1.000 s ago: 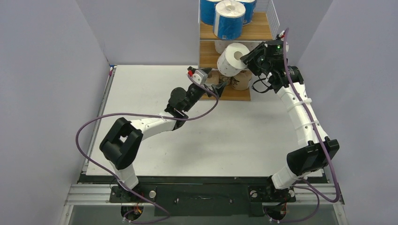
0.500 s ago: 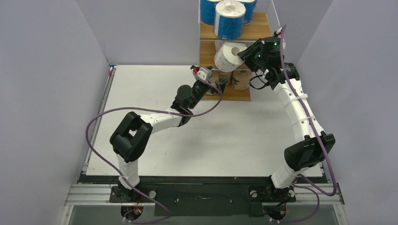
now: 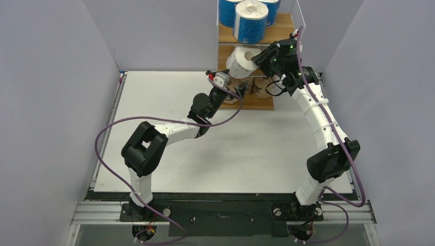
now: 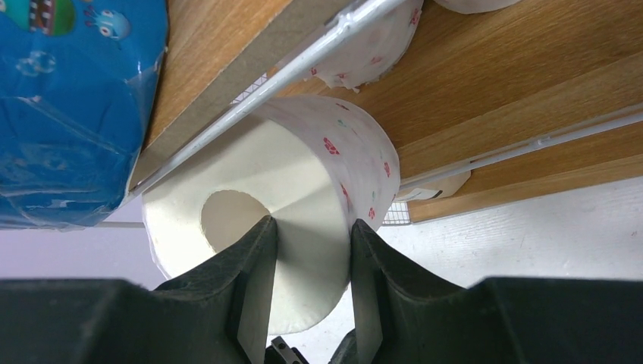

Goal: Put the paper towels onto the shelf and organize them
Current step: Place the paper towel on the shelf.

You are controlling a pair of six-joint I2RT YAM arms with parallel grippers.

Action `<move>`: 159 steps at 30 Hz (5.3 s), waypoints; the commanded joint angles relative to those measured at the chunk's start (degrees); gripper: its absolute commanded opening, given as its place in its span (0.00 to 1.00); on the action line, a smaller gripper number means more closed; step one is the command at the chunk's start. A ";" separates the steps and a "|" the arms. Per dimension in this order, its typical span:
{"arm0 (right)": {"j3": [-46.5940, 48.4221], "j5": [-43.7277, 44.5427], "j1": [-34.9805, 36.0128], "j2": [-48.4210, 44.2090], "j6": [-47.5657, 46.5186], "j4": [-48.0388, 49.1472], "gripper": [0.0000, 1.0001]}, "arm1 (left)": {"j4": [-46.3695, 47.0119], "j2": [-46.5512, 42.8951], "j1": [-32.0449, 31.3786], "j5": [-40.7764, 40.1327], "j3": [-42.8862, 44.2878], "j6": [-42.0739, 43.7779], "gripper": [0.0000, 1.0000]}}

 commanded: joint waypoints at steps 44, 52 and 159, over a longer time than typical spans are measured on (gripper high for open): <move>-12.09 -1.97 0.38 -11.51 -1.84 13.04 0.51 | -8.36 0.99 1.46 -16.15 11.49 4.15 0.96; -17.86 -1.06 0.53 -14.36 -3.68 18.64 0.50 | -7.99 -2.55 1.45 -14.49 8.82 3.05 0.96; -31.49 8.19 9.59 2.81 -34.23 62.77 0.68 | -72.99 -101.00 -0.15 -20.09 -51.44 -34.58 0.96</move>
